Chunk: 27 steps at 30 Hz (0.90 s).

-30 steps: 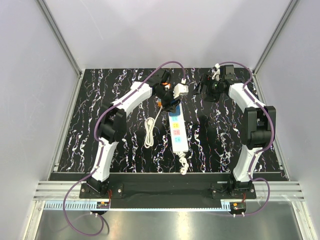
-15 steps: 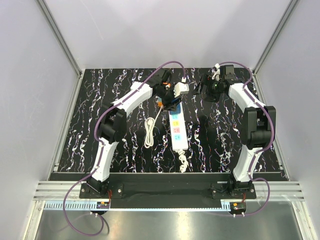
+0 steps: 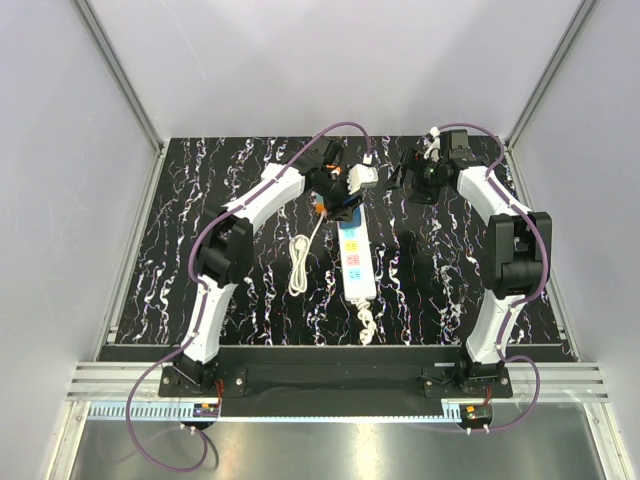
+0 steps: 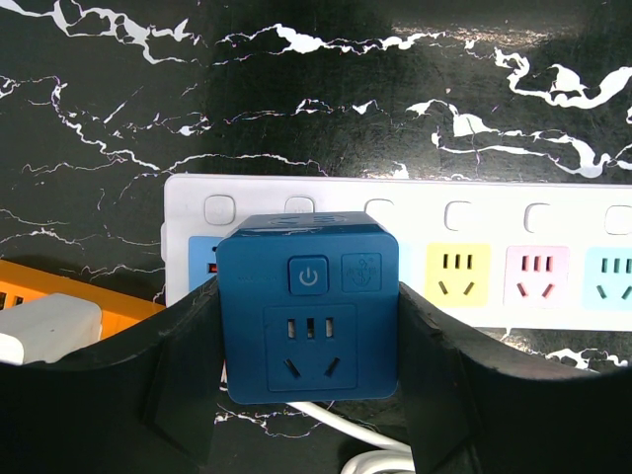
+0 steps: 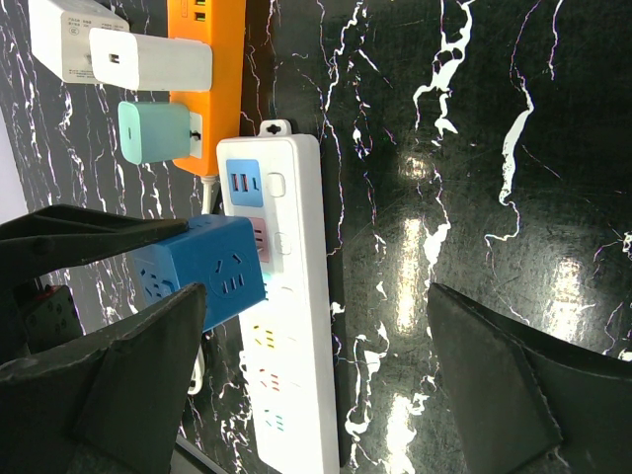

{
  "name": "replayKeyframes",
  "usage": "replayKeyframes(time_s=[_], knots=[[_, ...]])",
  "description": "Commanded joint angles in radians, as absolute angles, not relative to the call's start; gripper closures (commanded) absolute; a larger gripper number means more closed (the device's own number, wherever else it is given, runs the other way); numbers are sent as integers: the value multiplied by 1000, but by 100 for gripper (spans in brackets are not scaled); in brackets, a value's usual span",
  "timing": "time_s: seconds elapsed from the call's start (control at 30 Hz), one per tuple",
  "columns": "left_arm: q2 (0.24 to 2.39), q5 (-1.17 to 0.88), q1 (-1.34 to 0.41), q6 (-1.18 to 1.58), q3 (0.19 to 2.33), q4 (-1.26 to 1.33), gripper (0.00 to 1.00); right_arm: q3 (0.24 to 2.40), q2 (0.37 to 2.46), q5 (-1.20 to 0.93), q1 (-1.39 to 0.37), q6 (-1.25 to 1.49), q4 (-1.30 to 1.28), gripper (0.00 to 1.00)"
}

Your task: Insert the plug

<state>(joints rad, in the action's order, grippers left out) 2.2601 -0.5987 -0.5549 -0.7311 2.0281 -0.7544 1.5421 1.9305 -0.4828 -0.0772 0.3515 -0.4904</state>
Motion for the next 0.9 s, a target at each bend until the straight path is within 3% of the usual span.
replayKeyframes(time_s=[0.0,0.87], knots=[[2200,-594,-543,-719,2037,-729,100,1559,1934,-488,-71,334,-462,0],[2207,-594,-543,-724,2074,-729,100,1565,1944,-483,-71,327,-462,1]])
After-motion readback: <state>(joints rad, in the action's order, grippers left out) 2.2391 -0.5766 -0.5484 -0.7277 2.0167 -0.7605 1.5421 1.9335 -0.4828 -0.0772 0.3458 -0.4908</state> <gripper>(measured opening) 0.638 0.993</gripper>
